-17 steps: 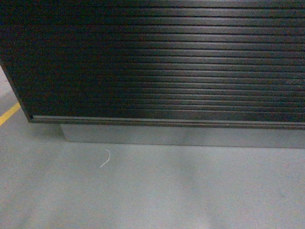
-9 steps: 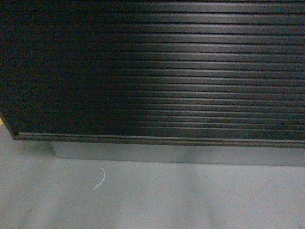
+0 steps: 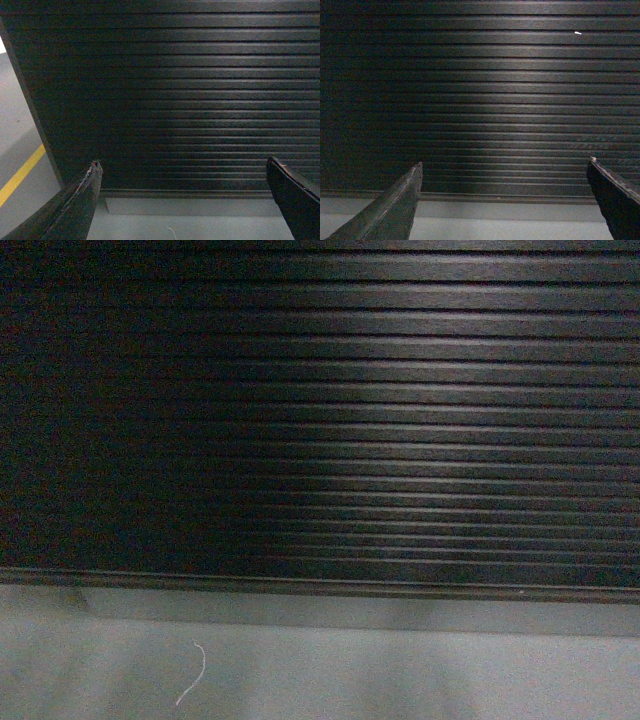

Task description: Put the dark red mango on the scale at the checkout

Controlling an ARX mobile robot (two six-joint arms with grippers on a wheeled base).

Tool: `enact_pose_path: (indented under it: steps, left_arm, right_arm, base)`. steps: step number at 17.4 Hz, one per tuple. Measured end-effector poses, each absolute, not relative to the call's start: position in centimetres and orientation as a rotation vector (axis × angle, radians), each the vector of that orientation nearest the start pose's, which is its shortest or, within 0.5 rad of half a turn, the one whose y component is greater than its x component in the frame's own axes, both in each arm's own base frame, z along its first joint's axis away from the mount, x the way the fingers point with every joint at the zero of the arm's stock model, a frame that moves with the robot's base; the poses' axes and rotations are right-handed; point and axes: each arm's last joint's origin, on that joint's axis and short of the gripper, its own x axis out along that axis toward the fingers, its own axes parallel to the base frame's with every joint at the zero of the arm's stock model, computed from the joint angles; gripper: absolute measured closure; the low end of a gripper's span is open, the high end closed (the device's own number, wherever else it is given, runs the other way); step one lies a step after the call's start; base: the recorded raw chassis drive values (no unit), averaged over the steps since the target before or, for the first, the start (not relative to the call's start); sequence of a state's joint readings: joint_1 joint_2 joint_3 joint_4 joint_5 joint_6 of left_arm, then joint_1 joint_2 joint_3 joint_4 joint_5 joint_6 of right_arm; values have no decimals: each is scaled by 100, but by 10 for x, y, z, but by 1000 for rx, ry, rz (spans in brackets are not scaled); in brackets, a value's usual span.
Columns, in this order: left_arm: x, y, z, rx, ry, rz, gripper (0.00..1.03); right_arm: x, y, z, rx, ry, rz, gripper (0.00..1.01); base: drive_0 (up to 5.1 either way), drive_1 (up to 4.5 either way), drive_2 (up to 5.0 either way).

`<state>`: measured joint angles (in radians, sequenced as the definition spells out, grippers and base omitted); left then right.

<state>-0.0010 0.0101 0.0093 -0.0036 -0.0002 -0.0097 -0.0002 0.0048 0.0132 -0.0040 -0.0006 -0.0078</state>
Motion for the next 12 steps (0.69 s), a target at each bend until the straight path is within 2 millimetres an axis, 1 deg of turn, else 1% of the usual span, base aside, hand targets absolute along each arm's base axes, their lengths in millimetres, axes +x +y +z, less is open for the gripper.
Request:
enact_pose_path:
  steps: [4,6,12]
  left_arm:
    - [98,0,166,-9,4,0,5]
    - [98,0,166,-9,4,0,5]
    - [98,0,166,-9,4,0,5]
  right_arm:
    - [97,0,167,-8,-6,0,3]
    - [97,0,167,-8,-4,0,3]
    - [97,0,167,-8,-4,0,3]
  base:
    - [2,301,-296]
    - [6,182,-169]
    - [0,0,0]
